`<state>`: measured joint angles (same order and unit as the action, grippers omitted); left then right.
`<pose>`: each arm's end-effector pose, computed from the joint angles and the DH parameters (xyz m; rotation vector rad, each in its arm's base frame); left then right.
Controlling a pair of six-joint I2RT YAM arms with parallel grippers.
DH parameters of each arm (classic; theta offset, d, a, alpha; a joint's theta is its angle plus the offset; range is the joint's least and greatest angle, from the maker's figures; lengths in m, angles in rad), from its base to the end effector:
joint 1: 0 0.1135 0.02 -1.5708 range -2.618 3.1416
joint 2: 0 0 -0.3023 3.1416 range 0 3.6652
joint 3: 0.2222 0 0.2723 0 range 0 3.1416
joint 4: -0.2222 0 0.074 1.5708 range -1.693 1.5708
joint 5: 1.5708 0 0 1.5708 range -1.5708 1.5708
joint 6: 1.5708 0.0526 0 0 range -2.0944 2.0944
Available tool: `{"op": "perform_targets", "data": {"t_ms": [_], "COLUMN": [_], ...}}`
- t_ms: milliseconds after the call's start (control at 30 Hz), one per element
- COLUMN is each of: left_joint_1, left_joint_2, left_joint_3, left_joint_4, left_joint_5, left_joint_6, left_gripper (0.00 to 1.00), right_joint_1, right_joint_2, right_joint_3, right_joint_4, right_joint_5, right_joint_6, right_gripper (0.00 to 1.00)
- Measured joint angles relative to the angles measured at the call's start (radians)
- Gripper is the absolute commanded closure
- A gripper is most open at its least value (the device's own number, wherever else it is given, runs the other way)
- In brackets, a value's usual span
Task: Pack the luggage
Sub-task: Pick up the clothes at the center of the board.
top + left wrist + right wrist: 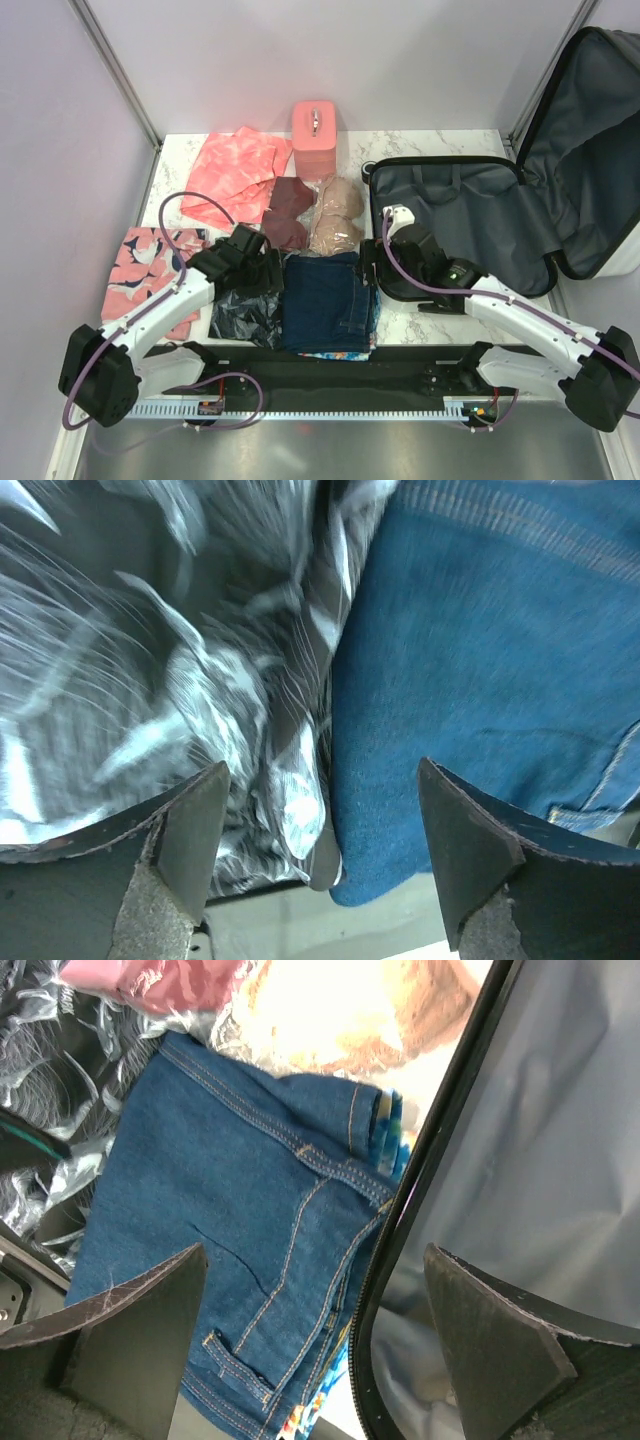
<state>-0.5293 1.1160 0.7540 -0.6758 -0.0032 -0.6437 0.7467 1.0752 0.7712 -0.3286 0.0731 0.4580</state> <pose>0.1910 -0.1115 0.2381 -0.1537 2.6634 -0.3995 0.1858 0.1667 0.2824 -0.2842 2.2472 0.5821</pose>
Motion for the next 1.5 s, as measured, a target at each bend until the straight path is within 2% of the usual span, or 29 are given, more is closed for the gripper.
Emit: {"op": "perform_targets", "data": {"t_ms": [33, 133, 300, 467, 733, 1033, 1500], "left_joint_1": [-0.013, -0.042, -0.059, -0.084, -0.105, -0.141, -0.145], "left_joint_2": [0.007, 0.035, 0.056, 0.087, 0.055, 0.034, 0.152], "left_joint_3": [-0.014, -0.045, -0.061, -0.061, -0.054, 0.035, -0.037], "left_joint_4": [0.003, 0.029, 0.094, 0.153, 0.15, 0.1, 0.115], "left_joint_5": [0.006, 0.017, 0.045, 0.061, 0.042, -0.015, -0.024], "left_joint_6": [-0.014, -0.04, -0.053, -0.067, -0.112, -0.121, -0.149], "left_gripper": [0.23, 0.28, 0.31, 0.39, 0.39, 0.38, 0.35], "right_joint_1": [0.007, 0.015, 0.015, 0.015, 0.015, 0.015, 0.015], "right_joint_2": [-0.001, -0.018, -0.071, -0.106, -0.115, -0.097, -0.073], "right_joint_3": [-0.008, -0.034, -0.055, -0.061, -0.062, -0.062, -0.062], "right_joint_4": [0.001, 0.002, -0.004, -0.01, -0.033, -0.039, -0.04], "right_joint_5": [0.006, 0.027, 0.061, 0.084, 0.106, 0.109, 0.109], "right_joint_6": [0.008, 0.035, 0.067, 0.089, 0.106, 0.107, 0.082], "right_gripper": [0.02, 0.02, 0.02, 0.02, 0.02, 0.02, 0.02]}}
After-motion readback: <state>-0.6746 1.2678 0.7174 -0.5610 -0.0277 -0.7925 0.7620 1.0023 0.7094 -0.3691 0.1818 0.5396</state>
